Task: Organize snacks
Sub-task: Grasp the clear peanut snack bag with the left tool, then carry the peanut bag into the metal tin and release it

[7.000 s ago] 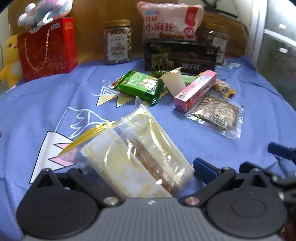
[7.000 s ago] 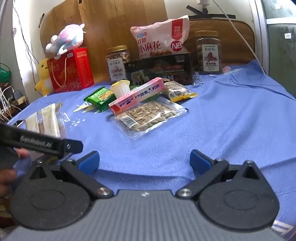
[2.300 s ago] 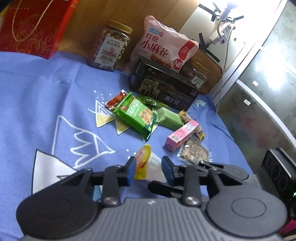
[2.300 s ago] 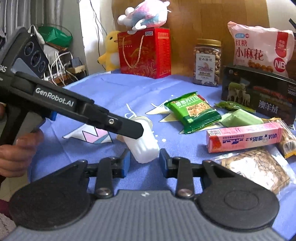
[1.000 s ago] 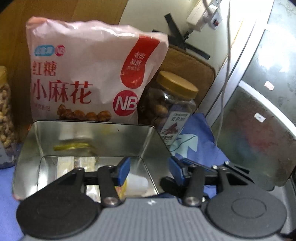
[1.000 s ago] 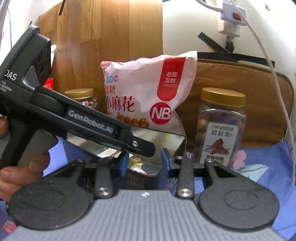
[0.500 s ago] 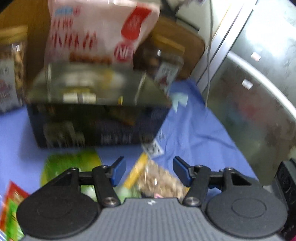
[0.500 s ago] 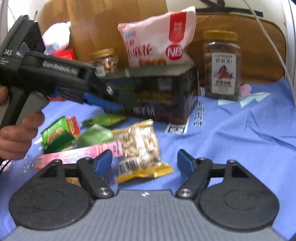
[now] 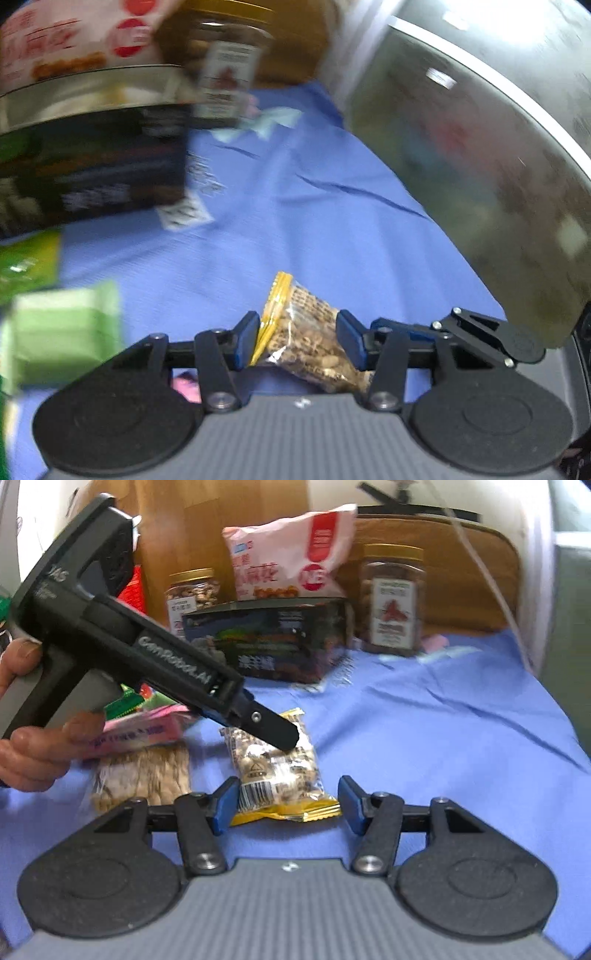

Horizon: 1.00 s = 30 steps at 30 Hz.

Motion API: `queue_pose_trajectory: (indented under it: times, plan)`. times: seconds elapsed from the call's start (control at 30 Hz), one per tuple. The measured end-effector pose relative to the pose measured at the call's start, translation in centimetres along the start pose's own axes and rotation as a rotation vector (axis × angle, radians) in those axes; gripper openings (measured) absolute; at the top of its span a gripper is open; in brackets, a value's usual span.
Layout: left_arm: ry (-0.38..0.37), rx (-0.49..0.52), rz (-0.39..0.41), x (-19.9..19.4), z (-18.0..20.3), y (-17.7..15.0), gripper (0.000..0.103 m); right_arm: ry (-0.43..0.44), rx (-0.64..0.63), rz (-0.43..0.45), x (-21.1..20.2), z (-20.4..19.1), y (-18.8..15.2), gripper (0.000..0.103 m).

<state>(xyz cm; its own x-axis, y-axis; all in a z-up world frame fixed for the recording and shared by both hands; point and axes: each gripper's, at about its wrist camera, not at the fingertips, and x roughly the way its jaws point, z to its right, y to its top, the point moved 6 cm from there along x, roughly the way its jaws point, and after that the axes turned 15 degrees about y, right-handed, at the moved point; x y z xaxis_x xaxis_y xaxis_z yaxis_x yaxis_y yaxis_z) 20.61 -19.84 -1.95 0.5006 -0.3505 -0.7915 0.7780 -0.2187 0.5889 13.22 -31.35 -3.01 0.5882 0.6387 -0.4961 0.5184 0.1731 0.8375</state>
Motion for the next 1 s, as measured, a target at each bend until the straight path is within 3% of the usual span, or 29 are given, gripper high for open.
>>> queue_pose_trajectory:
  times: [0.13, 0.23, 0.37, 0.53, 0.6, 0.67, 0.87, 1.0]
  plan:
    - [-0.021, 0.066, 0.008, -0.4, 3.8, -1.8, 0.047, -0.045, 0.059, 0.05, -3.3, 0.2, -2.1, 0.066]
    - [-0.047, 0.058, 0.005, -0.9, 5.0, -2.9, 0.047, -0.105, 0.08, 0.076, -5.3, 0.3, -3.6, 0.076]
    - [-0.073, 0.039, 0.001, -1.5, 5.6, -4.3, 0.047, -0.116, 0.108, 0.114, -6.7, -0.3, -5.0, 0.076]
    - [-0.071, 0.019, 0.024, -2.5, 5.4, -5.6, 0.047, -0.188, 0.056, 0.156, -7.3, -1.4, -6.5, 0.075]
    - [-0.075, 0.017, 0.03, -2.9, 5.5, -5.9, 0.046, -0.22, 0.029, 0.163, -7.2, -1.8, -6.7, 0.071]
    - [-0.078, 0.02, 0.032, -3.1, 5.5, -6.1, 0.046, -0.206, 0.018, 0.162, -6.9, -2.0, -6.3, 0.057]
    - [-0.107, 0.008, 0.022, -3.3, 5.2, -6.1, 0.045, -0.187, 0.014, 0.149, -6.3, -2.4, -5.4, 0.043]
    - [-0.112, 0.003, 0.046, -4.2, 4.7, -5.6, 0.043, -0.183, 0.003, 0.147, -5.8, -2.9, -4.3, 0.04]
